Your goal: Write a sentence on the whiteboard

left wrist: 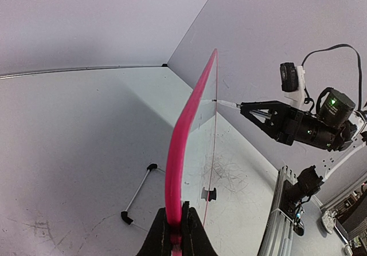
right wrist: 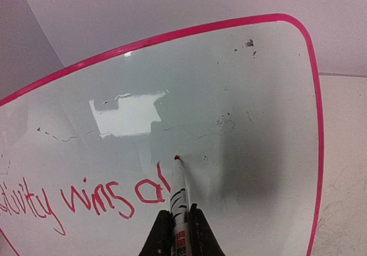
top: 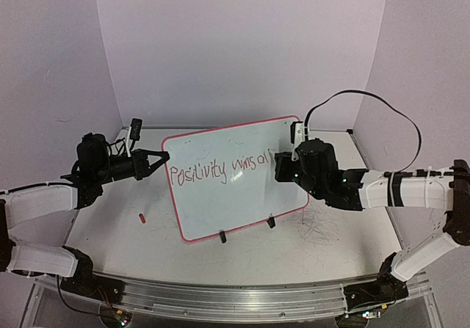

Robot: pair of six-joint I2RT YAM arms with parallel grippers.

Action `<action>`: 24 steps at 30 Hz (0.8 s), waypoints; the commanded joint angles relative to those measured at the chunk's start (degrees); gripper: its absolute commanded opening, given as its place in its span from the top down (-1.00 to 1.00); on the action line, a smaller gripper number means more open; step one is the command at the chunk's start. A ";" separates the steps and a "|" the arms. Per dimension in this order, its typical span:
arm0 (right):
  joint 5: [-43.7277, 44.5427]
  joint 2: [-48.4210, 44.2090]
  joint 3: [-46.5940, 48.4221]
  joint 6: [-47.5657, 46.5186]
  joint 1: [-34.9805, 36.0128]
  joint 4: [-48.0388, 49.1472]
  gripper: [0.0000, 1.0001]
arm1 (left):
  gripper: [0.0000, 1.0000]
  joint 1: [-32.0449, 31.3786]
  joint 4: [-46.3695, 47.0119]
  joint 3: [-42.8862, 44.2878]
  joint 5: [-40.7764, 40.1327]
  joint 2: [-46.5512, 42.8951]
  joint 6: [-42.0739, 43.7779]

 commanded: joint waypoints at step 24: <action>1.73 -6.53 -4.83 2.86 -0.02 -2.25 1.00 | 1.00 -0.74 -0.33 0.64 -0.20 0.28 3.38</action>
